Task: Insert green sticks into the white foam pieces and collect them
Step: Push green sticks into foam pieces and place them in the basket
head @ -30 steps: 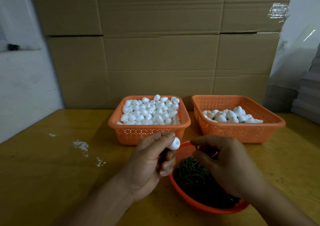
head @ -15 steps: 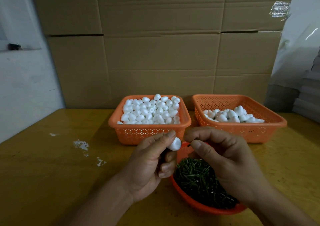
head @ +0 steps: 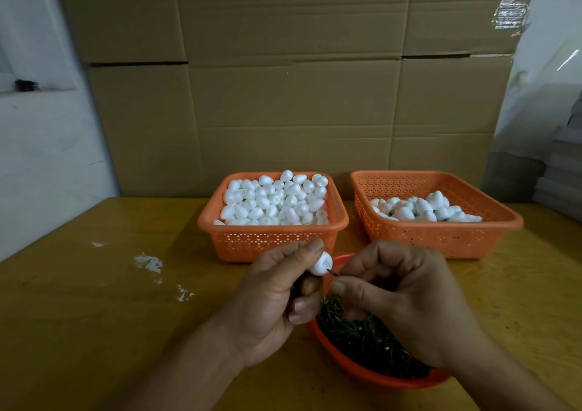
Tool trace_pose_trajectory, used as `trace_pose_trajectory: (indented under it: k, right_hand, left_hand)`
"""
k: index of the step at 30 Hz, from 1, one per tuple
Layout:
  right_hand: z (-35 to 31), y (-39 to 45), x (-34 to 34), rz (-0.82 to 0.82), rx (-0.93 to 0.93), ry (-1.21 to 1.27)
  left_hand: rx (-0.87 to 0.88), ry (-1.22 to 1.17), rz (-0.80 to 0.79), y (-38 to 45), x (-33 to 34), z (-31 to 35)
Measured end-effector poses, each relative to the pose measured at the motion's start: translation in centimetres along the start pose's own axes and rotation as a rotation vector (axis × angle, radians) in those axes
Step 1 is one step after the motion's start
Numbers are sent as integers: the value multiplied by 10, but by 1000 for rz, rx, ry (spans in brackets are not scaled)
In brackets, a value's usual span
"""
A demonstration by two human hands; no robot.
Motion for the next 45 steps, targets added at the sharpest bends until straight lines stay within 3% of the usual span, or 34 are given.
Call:
trace_pose_trajectory:
  k: [13, 21, 30, 45]
  right_hand:
    - [5, -3, 0, 124, -75, -261]
    - [12, -2, 3, 67, -62, -274]
    - [16, -3, 3, 143, -74, -367]
    - [12, -5, 12, 218, -117, -440]
  left_hand:
    - [1, 27, 13, 0, -1, 0]
    - [17, 45, 47, 1, -1, -2]
    - [74, 23, 15, 1, -1, -3]
    - [255, 470, 81, 1, -2, -6]
Point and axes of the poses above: each hand's wrist, its own y-axis towards the middle knuckle, its own x-axis out of the palm, z = x × y, the point moved 1 cm from there along y, towards the middle knuckle, and after that the axes turned 7 degrees about -z, right-handed, at the moved point
